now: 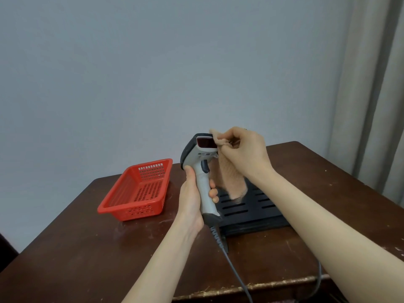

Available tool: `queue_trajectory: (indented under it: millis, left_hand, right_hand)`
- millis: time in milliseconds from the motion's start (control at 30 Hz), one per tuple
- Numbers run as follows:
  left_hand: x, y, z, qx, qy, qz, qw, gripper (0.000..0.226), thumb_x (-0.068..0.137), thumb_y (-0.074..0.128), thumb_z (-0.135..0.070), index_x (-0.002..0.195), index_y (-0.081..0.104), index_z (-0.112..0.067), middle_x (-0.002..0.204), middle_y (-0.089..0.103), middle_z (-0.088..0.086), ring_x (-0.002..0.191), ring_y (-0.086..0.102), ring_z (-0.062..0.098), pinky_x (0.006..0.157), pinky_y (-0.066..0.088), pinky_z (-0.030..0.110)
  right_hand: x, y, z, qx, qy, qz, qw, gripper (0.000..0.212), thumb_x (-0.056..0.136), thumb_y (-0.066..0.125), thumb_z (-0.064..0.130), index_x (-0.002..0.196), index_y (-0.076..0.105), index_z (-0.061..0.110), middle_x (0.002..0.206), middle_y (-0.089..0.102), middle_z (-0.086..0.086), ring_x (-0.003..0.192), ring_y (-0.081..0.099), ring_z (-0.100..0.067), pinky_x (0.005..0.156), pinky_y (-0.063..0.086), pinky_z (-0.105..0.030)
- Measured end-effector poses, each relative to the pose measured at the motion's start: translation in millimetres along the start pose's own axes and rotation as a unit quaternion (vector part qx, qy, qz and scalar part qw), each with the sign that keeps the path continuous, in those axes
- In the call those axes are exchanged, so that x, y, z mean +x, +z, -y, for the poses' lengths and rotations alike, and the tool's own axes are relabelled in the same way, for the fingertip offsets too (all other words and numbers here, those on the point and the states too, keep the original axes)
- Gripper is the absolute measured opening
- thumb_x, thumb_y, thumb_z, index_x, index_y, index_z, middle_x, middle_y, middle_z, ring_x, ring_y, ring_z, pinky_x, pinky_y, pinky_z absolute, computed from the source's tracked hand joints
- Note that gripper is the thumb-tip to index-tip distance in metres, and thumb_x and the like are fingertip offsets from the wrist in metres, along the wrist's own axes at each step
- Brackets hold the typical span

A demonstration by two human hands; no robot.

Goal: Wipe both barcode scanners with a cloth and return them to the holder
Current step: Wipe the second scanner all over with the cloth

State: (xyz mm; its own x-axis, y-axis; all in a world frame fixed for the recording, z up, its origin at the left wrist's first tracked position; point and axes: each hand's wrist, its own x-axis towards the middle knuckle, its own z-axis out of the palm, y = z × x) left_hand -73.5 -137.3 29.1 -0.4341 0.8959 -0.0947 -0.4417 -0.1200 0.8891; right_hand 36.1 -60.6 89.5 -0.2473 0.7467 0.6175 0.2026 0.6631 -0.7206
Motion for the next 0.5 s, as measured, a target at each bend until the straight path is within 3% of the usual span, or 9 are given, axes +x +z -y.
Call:
queue_trajectory:
  millis: [133, 200, 300, 433, 500]
  left_hand:
    - [0.7, -0.5, -3.9, -0.016, 0.019, -0.011, 1.0, 0.06, 0.089, 0.037, -0.064, 0.085, 0.058, -0.009, 0.055, 0.05, 0.002, 0.04, 0.042, 0.011, 0.037, 0.038, 0.022]
    - [2.7, -0.3, -6.0, -0.012, 0.033, -0.015, 0.999, 0.057, 0.091, 0.037, -0.062, 0.087, 0.057, -0.009, 0.057, 0.052, 0.002, 0.039, 0.042, 0.011, 0.037, 0.037, 0.022]
    - [2.8, 0.8, -6.2, 0.021, 0.029, -0.008, 0.999, 0.059, 0.089, 0.035, -0.066, 0.087, 0.052, -0.009, 0.052, 0.049, 0.002, 0.04, 0.041, 0.013, 0.037, 0.037, 0.022]
    - [2.4, 1.5, -1.6, 0.034, 0.017, -0.007, 0.999, 0.062, 0.088, 0.035, -0.067, 0.09, 0.052, -0.008, 0.052, 0.049, 0.003, 0.04, 0.042, 0.014, 0.036, 0.038, 0.022]
    - [2.1, 0.3, -0.3, 0.023, 0.024, -0.01, 0.999, 0.061, 0.089, 0.035, -0.065, 0.091, 0.053, -0.007, 0.055, 0.049, 0.003, 0.039, 0.042, 0.012, 0.036, 0.038, 0.022]
  right_hand:
    - [-4.1, -9.7, 2.1, -0.043, 0.013, 0.096, 0.994, 0.011, 0.08, 0.062, 0.014, 0.07, 0.064, 0.018, 0.065, 0.06, 0.015, 0.066, 0.054, 0.0, 0.059, 0.041, -0.009]
    - [-3.4, -14.6, 4.1, -0.025, 0.018, 0.047, 0.998, 0.009, 0.08, 0.059, 0.014, 0.074, 0.065, 0.018, 0.068, 0.062, 0.016, 0.071, 0.056, 0.0, 0.064, 0.043, -0.014]
    - [3.1, -15.2, 9.5, 0.014, 0.0, -0.021, 1.0, 0.014, 0.082, 0.056, 0.008, 0.083, 0.066, 0.017, 0.072, 0.064, 0.018, 0.072, 0.058, 0.005, 0.068, 0.044, -0.009]
    - [2.6, -7.9, 7.8, -0.02, -0.021, 0.049, 0.998, 0.013, 0.087, 0.061, 0.016, 0.084, 0.072, 0.023, 0.083, 0.067, 0.014, 0.084, 0.061, -0.003, 0.077, 0.049, -0.021]
    - [1.8, -10.9, 7.2, -0.014, -0.008, 0.106, 0.994, 0.012, 0.086, 0.062, 0.018, 0.084, 0.074, 0.021, 0.079, 0.067, 0.015, 0.082, 0.06, -0.004, 0.073, 0.045, -0.018]
